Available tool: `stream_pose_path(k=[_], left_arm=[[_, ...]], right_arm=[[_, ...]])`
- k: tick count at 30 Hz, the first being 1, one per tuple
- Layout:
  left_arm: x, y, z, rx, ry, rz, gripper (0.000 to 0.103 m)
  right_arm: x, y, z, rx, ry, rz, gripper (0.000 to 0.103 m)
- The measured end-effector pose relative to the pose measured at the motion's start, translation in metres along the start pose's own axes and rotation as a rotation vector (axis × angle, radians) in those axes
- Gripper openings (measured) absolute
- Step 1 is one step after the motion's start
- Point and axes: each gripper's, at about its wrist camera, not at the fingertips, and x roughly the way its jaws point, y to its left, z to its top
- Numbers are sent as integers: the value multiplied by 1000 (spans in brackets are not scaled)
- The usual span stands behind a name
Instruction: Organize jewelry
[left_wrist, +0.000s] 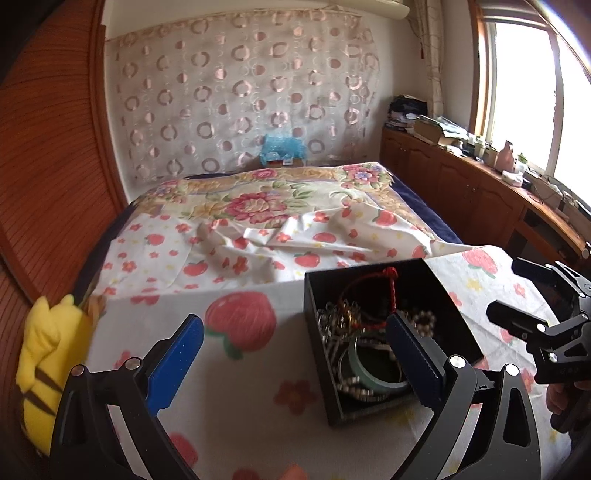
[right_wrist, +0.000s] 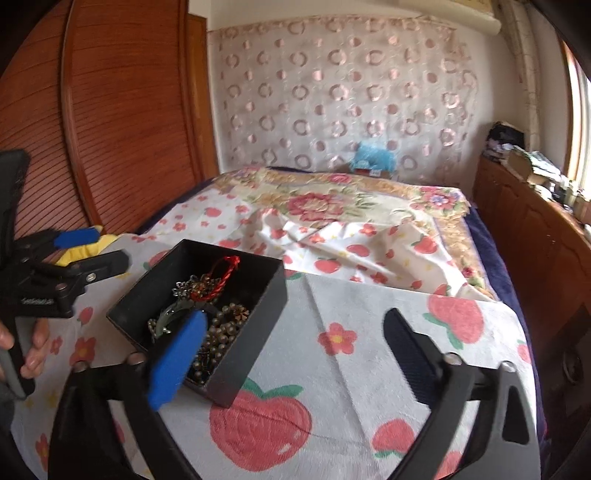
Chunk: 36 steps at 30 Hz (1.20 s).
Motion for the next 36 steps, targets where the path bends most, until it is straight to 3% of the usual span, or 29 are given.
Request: stream_pose_path(k=[6, 15, 36], left_arm=[[-23, -2, -22, -4, 10, 20, 95], [-62, -12, -52, -15, 11, 31, 95], [-167, -33, -66, -25, -139, 48, 95]], right_arm=[[-9, 7, -12, 26, 33, -14, 100], [-49, 23, -31, 54, -16, -28, 100], [-157, 50, -42, 86, -186, -62, 100]])
